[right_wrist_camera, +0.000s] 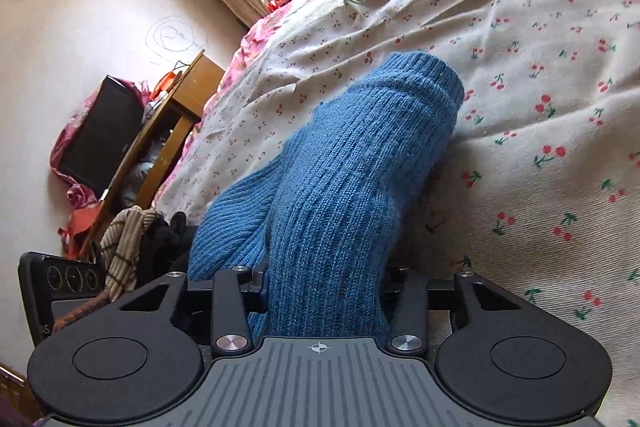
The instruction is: Fold small clothes
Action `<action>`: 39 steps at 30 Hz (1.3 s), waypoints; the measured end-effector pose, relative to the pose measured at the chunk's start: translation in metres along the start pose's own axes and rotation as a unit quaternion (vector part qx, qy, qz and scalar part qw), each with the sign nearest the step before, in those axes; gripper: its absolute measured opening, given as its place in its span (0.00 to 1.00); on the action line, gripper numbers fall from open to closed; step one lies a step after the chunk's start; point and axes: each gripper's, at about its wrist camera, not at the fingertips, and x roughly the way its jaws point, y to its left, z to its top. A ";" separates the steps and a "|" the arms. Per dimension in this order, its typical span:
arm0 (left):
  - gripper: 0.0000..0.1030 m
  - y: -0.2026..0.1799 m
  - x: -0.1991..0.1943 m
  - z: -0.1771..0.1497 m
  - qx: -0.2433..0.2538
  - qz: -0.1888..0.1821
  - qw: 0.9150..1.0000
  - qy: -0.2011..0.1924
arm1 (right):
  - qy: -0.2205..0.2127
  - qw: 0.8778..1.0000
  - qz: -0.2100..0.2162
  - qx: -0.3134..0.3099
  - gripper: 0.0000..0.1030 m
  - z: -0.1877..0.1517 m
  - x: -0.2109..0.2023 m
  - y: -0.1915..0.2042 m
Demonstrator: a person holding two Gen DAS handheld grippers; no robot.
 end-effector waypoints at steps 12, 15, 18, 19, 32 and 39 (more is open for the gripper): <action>0.53 -0.150 0.096 0.000 0.037 -0.111 0.993 0.019 | -0.067 0.989 -0.114 -0.061 0.39 0.043 -0.157 -0.041; 0.53 -0.188 0.142 -0.022 0.071 -0.094 0.992 0.046 | -0.061 0.982 -0.168 -0.051 0.40 0.050 -0.184 -0.081; 0.58 -0.208 0.179 -0.046 0.093 -0.061 0.991 0.080 | -0.012 0.967 -0.244 -0.070 0.50 0.050 -0.188 -0.124; 0.60 -0.210 0.179 -0.049 0.089 -0.057 0.991 0.079 | -0.002 0.959 -0.274 -0.072 0.59 0.046 -0.188 -0.137; 0.65 -0.255 0.131 -0.032 0.171 0.090 0.981 -0.032 | -0.151 0.958 -0.232 -0.075 0.65 0.003 -0.259 -0.121; 0.69 -0.258 0.140 -0.051 0.190 0.160 0.969 -0.007 | -0.121 0.954 -0.276 0.011 0.66 -0.033 -0.241 -0.149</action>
